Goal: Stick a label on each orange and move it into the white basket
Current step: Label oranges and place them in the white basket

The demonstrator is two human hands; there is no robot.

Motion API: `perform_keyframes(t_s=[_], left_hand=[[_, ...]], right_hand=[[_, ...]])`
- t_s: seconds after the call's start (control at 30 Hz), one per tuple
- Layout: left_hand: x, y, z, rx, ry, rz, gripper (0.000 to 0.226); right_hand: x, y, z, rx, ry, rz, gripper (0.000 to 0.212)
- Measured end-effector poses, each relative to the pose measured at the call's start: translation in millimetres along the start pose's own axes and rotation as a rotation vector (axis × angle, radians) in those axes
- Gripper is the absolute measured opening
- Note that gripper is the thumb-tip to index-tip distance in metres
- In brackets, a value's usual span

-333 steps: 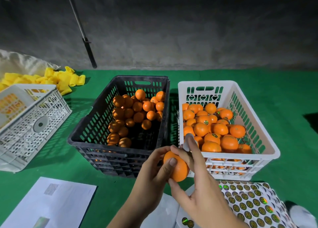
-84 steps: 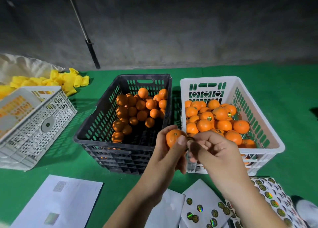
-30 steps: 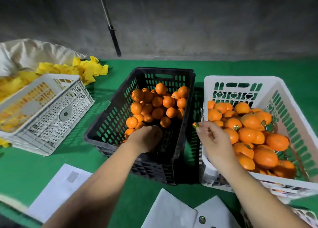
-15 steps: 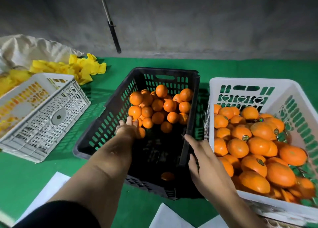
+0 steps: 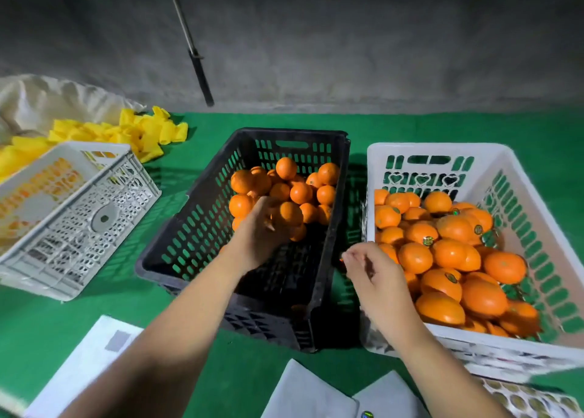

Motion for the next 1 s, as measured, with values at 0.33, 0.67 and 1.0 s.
perform_keyframes(t_s=[0.33,0.67,1.0], left_hand=[[-86.3,-147.3,-11.3,0.022,-0.188,0.164,0.069],[-175.5,-169.6,-79.2,-0.109,-0.368,0.383,0.063],[-203.0,-175.9,-108.2,-0.122,-0.508,0.493,0.078]], right_hand=[[82.5,-44.9,-45.9,-0.049,0.311,0.235,0.013],[192.6,-23.5,-98.2,0.070,-0.303,-0.059,0.071],[227.5,-63.7,-56.2,0.021,0.648,0.360,0.050]])
Point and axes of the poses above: each hand's wrist, its own y-axis towards the middle knuckle, its own z-axis out of the palm, x = y × z, the point moved 7 cm from there along y, towards the middle knuckle, and after that the axes turned 15 degrees about -x, right-handed, at the moved point
